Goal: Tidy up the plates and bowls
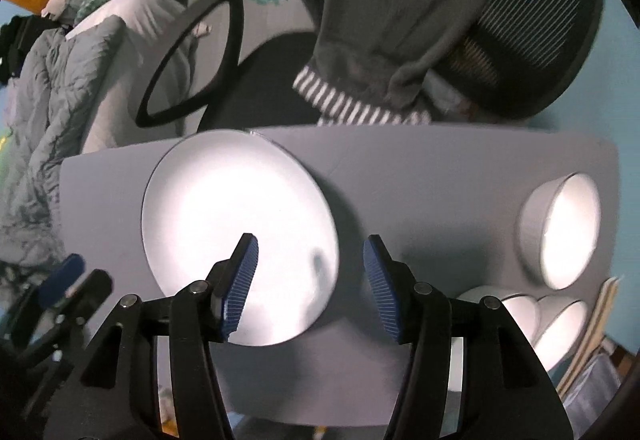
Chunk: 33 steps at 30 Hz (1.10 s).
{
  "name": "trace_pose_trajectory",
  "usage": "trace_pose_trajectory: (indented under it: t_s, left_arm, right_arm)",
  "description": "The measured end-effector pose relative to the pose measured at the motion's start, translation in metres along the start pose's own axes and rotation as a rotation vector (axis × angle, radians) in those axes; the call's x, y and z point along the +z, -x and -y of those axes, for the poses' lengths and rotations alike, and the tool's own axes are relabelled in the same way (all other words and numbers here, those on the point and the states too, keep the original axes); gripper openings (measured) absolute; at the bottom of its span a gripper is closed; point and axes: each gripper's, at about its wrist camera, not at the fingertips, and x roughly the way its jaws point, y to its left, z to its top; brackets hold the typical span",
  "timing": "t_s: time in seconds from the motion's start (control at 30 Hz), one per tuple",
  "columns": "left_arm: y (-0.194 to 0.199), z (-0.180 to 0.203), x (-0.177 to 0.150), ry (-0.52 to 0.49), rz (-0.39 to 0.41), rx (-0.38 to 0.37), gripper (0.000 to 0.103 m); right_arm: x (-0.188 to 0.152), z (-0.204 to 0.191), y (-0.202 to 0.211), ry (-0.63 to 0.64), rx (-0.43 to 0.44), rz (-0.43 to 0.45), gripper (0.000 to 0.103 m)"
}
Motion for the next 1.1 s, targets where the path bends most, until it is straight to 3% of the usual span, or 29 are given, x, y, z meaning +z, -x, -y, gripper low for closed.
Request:
trace_pose_trajectory:
  t_s: [0.13, 0.3, 0.47, 1.1]
  left_arm:
    - [0.025, 0.004, -0.009, -0.015, 0.051, 0.010, 0.062]
    - [0.052, 0.012, -0.021, -0.052, 0.093, 0.010, 0.064]
    - [0.078, 0.020, -0.034, -0.083, 0.126, -0.008, 0.075]
    - [0.126, 0.045, -0.068, -0.203, 0.169, -0.097, 0.075]
  right_arm:
    - [-0.011, -0.002, 0.025, 0.048, -0.057, 0.093, 0.059]
    - [-0.029, 0.002, 0.059, 0.083, -0.097, 0.184, 0.061]
    - [-0.045, 0.009, 0.091, 0.101, -0.109, 0.254, 0.064]
    - [-0.113, 0.036, 0.163, 0.064, -0.165, 0.414, 0.066]
